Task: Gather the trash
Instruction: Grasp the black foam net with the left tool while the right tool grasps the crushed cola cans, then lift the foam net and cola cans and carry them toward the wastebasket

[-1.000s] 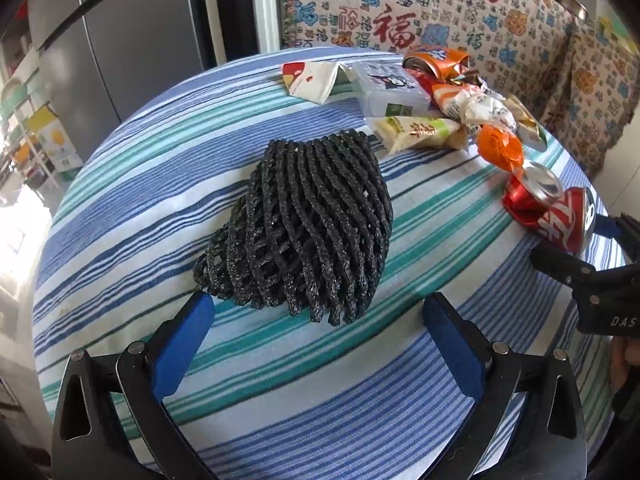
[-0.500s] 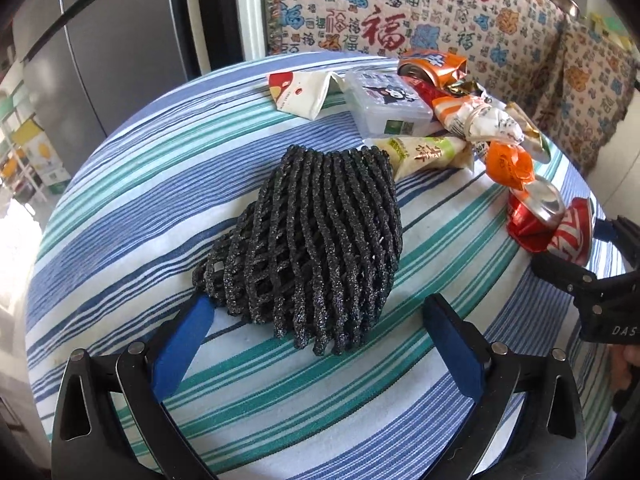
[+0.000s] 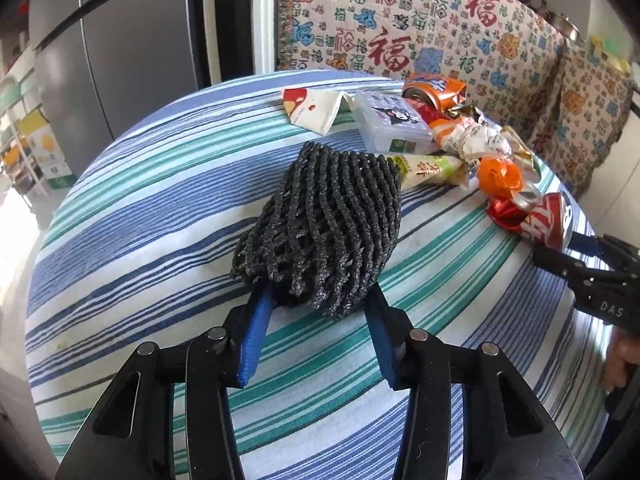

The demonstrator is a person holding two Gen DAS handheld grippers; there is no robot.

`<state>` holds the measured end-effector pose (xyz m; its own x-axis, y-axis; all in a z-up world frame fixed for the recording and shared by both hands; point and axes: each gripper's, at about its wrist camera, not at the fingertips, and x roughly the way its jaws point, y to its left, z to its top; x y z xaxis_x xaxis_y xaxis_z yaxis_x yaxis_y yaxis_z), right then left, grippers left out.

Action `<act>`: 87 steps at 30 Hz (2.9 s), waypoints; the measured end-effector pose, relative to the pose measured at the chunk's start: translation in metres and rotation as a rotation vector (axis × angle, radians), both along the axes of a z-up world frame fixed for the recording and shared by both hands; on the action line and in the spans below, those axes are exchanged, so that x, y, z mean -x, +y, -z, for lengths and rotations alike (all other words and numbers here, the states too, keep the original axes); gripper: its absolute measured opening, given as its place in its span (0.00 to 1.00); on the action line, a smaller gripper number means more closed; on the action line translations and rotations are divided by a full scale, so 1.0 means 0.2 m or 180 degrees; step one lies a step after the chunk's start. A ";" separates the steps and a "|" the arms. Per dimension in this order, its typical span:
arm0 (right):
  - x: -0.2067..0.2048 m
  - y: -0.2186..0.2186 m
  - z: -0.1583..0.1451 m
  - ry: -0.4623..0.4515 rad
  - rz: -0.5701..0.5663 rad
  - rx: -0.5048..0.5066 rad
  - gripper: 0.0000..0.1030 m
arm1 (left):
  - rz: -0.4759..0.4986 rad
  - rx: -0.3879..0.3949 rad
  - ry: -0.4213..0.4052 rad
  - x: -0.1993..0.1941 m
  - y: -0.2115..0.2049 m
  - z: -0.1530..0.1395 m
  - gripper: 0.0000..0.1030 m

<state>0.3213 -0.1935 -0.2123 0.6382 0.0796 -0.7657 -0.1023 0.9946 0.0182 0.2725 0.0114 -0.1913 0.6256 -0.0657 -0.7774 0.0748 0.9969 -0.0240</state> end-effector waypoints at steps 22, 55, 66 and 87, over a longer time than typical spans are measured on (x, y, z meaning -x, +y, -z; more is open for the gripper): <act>-0.07 -0.06 0.00 -0.0060 0.0208 -0.0608 0.79 | -0.0060 -0.0096 0.0048 -0.15 -0.06 0.02 0.81; -0.05 -0.18 -0.02 -0.0101 0.0426 -0.0886 0.72 | -0.0067 -0.0099 -0.0041 -0.09 -0.07 0.00 0.63; 0.13 -0.20 -0.05 -0.0252 0.0161 -0.0701 0.71 | -0.0078 0.0309 -0.0134 0.02 -0.01 -0.05 0.06; 0.33 -0.48 -0.24 -0.0385 0.0287 -0.0598 0.70 | 0.0630 0.0452 -0.0090 0.16 -0.53 -0.14 0.06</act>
